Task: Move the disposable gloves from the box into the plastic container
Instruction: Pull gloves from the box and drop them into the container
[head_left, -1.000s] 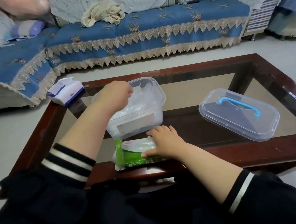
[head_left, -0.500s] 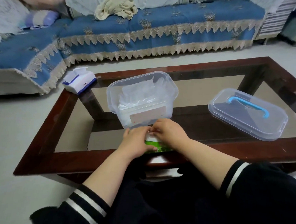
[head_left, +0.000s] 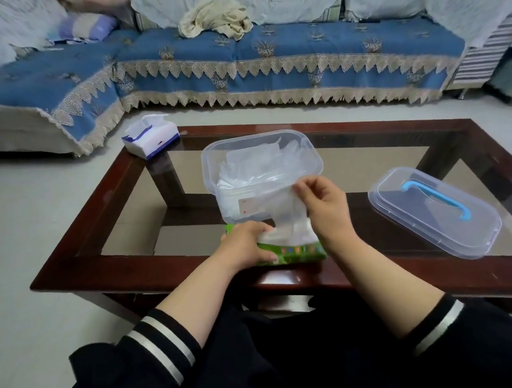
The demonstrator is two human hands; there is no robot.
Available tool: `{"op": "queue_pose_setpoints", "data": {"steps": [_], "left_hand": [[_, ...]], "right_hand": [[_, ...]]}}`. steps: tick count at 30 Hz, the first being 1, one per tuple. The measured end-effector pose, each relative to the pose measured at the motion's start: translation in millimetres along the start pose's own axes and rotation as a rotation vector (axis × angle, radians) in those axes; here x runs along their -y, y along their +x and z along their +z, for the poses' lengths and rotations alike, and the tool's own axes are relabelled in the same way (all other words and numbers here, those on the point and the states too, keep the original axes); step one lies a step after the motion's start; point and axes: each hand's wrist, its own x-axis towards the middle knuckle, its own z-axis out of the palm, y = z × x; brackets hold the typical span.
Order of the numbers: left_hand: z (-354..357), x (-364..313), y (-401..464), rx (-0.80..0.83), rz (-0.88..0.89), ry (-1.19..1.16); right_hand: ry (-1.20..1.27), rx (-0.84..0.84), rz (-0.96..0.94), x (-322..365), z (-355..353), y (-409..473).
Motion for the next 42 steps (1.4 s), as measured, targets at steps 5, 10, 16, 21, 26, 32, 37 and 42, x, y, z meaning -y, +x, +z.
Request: {"op": "queue_pose_setpoints", "data": {"steps": [5, 10, 16, 21, 26, 32, 37, 42], "left_hand": [[-0.5, -6.9, -4.8, 0.043, 0.029, 0.176], [-2.7, -8.6, -7.7, 0.032, 0.043, 0.199], [-3.2, -13.3, -13.2, -0.069, 0.134, 0.158], [-3.3, -14.5, -8.6, -0.179, 0.154, 0.162], [-0.5, -13.7, -4.0, -0.204, 0.200, 0.123], [2.2, -16.8, -4.1, -0.258, 0.225, 0.172], [0.7, -17.7, -1.0, -0.270, 0.237, 0.232], [1.8, -17.7, 1.4, -0.267, 0.229, 0.240]], "right_hand": [[0.075, -0.064, -0.346, 75.2, -1.2, 47.0], [-0.222, -0.062, -0.617, 119.3, 7.2, 105.6], [-0.746, 0.251, -0.627, 67.9, 46.6, 129.1], [-1.029, 0.582, -0.436, 14.0, 67.2, 143.0], [-1.267, 0.836, -0.161, -21.5, 82.6, 156.8], [-1.263, 0.982, 0.049, -32.8, 76.2, 158.5], [-1.037, 0.799, -0.061, 25.4, 56.1, 147.9], [-0.600, 0.470, -0.279, 60.5, 17.6, 78.1]]}}
